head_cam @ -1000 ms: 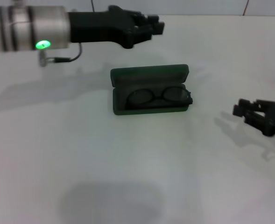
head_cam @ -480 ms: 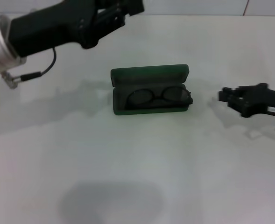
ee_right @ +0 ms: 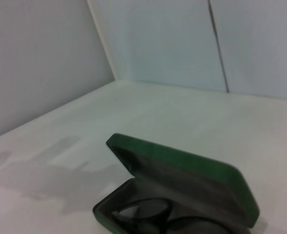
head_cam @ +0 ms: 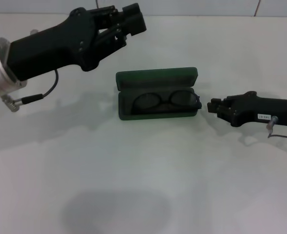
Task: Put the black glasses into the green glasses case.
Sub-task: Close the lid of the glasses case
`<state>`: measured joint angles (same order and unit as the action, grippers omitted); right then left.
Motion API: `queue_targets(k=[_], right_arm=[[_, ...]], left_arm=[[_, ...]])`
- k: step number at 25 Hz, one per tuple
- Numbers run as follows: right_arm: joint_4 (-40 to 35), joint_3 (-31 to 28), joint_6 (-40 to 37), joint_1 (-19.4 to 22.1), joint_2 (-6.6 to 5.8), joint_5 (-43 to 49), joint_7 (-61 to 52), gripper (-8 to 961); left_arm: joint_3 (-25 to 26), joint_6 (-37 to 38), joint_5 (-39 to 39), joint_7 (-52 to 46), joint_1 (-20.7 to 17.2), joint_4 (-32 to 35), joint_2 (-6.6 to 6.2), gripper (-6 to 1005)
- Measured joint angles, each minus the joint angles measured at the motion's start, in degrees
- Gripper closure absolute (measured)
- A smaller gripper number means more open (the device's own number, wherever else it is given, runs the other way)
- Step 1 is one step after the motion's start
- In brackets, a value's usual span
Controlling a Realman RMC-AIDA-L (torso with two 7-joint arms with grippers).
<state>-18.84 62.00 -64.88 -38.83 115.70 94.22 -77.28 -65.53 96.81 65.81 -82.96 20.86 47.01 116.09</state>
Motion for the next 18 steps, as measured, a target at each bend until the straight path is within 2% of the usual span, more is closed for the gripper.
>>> queue_targets(k=[6, 18], right_arm=[[1.0, 1.4, 1.9, -1.2, 0.07, 0.0, -1.4, 830], [3.6, 4.2, 5.1, -5.2, 0.25, 0.0, -2.2, 831]], left_arm=[[2.6, 1.8, 0.0, 1.3, -0.4, -1.5, 0.63, 779], [2.5, 2.2, 0.1, 1.8, -0.5, -2.1, 0.7, 778]])
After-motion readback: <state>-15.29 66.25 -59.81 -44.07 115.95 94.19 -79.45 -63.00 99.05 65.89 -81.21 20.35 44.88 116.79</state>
